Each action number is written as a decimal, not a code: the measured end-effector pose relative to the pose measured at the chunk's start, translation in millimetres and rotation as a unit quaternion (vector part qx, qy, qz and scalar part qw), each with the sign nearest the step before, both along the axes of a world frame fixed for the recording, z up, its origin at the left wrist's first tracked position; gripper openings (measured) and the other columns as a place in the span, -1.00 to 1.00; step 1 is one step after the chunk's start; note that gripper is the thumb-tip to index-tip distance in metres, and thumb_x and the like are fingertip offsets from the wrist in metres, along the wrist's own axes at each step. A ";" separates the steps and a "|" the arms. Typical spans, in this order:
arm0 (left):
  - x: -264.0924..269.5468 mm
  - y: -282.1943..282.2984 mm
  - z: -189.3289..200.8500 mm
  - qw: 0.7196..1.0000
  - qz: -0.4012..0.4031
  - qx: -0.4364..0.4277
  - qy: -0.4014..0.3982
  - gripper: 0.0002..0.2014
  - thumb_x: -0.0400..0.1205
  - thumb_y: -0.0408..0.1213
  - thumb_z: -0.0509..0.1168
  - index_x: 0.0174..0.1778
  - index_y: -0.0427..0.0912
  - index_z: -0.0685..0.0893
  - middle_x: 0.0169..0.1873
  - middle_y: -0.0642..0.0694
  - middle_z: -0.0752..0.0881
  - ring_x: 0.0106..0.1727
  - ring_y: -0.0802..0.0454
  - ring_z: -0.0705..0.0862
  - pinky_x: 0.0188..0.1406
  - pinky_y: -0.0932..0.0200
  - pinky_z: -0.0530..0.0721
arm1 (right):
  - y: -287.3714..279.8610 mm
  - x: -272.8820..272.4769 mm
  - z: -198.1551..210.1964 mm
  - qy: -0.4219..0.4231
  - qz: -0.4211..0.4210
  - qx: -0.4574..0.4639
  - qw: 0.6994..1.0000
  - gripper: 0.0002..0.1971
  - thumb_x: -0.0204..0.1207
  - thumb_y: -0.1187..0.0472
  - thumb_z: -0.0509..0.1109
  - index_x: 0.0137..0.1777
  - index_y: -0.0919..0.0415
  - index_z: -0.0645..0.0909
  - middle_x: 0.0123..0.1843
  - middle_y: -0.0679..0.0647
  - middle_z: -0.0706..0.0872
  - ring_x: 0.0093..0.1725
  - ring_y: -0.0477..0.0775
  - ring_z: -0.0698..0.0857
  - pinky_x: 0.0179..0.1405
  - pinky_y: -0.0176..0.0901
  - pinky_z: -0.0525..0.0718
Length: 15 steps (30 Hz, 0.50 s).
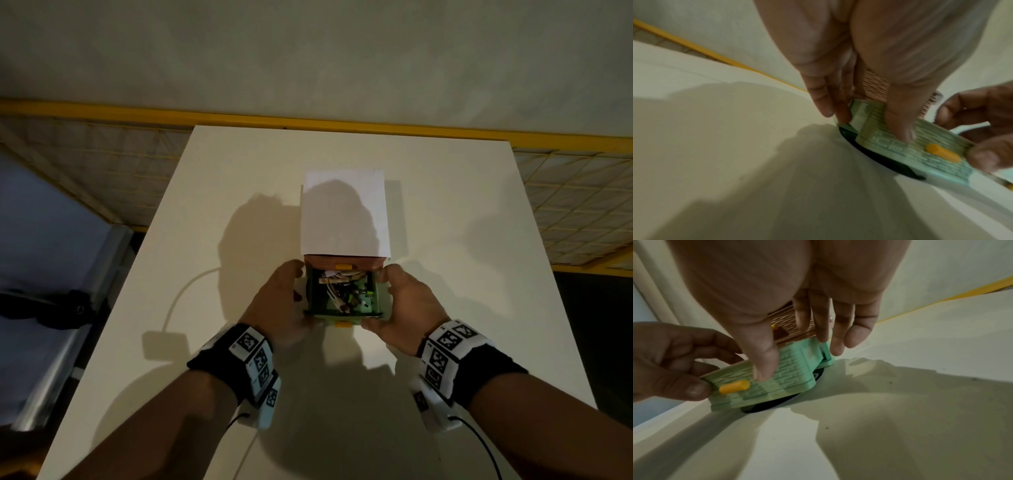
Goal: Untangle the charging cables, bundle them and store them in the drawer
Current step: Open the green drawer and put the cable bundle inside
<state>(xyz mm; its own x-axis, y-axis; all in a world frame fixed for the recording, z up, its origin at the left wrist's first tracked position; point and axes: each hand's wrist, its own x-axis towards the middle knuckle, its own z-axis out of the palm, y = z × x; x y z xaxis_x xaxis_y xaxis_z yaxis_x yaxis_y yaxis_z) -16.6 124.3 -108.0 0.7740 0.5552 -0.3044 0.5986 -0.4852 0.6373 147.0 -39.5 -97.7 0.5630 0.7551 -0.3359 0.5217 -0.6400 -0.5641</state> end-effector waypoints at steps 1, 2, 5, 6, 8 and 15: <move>2.0 1.5 1.5 0.999 0.035 -0.036 -0.004 0.13 0.29 -0.11 0.67 0.67 -0.01 0.07 0.45 0.11 0.39 0.17 0.02 0.62 0.01 0.14 0.62 | 1.7 1.2 0.8 0.024 -0.024 0.004 0.999 -0.21 0.15 0.01 0.70 0.27 -0.10 0.27 0.14 -0.15 0.62 0.17 -0.01 0.66 0.09 -0.18 0.63; 4.7 4.5 2.2 0.995 0.055 -0.077 -0.009 0.26 0.23 -0.12 0.71 0.69 0.02 -0.05 0.43 0.20 0.33 0.20 0.05 0.58 0.03 0.13 0.62 | 4.3 3.3 1.8 0.045 -0.037 0.001 0.998 -0.06 0.12 0.03 0.74 0.39 -0.05 0.19 0.19 -0.14 0.60 0.18 -0.03 0.65 0.10 -0.19 0.62; 12.5 14.9 2.0 0.988 0.031 -0.150 -0.010 0.44 0.10 -0.11 0.75 0.70 0.12 -0.18 0.44 0.24 0.37 0.31 0.06 0.55 0.20 -0.04 0.67 | 12.5 9.6 4.6 0.087 -0.024 -0.015 0.996 0.49 0.06 0.07 0.79 0.67 0.05 -0.38 0.59 -0.06 0.42 0.43 0.06 0.58 0.33 -0.06 0.59; 14.8 17.6 2.2 0.988 0.015 -0.156 -0.008 0.42 0.07 -0.07 0.73 0.70 0.15 -0.13 0.42 0.20 0.48 0.32 0.04 0.59 0.25 -0.11 0.67 | 15.2 11.5 4.6 0.095 -0.014 -0.023 0.995 0.55 0.06 0.09 0.79 0.66 0.07 -0.50 0.62 -0.06 0.40 0.47 0.08 0.56 0.37 -0.05 0.58; 18.7 21.4 3.8 0.990 -0.006 -0.141 0.004 0.31 0.09 -0.04 0.68 0.69 0.16 0.00 0.31 0.11 0.63 0.31 -0.02 0.63 0.28 -0.11 0.65 | 18.6 14.9 1.6 0.090 -0.005 -0.029 0.995 0.54 0.07 0.10 0.78 0.66 0.08 -0.50 0.51 -0.05 0.53 0.43 0.09 0.59 0.32 -0.07 0.59; 33.7 27.2 0.6 0.996 0.063 -0.048 0.030 -0.20 0.34 -0.10 0.62 0.49 0.01 0.43 0.31 -0.05 0.69 0.33 -0.15 0.65 0.15 0.09 0.58 | 27.0 23.7 -10.2 0.030 -0.058 0.023 0.998 -0.04 0.29 0.14 0.65 0.61 0.08 0.15 0.12 -0.08 0.70 0.13 0.03 0.71 -0.01 -0.20 0.57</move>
<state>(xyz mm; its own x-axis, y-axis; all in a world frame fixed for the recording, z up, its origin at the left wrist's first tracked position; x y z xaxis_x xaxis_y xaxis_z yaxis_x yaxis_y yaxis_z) 17.1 151.5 -107.4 0.6792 0.6120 -0.4051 0.6894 -0.3426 0.6382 170.8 -12.4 -107.9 0.6278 0.7010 -0.3383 0.4103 -0.6674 -0.6215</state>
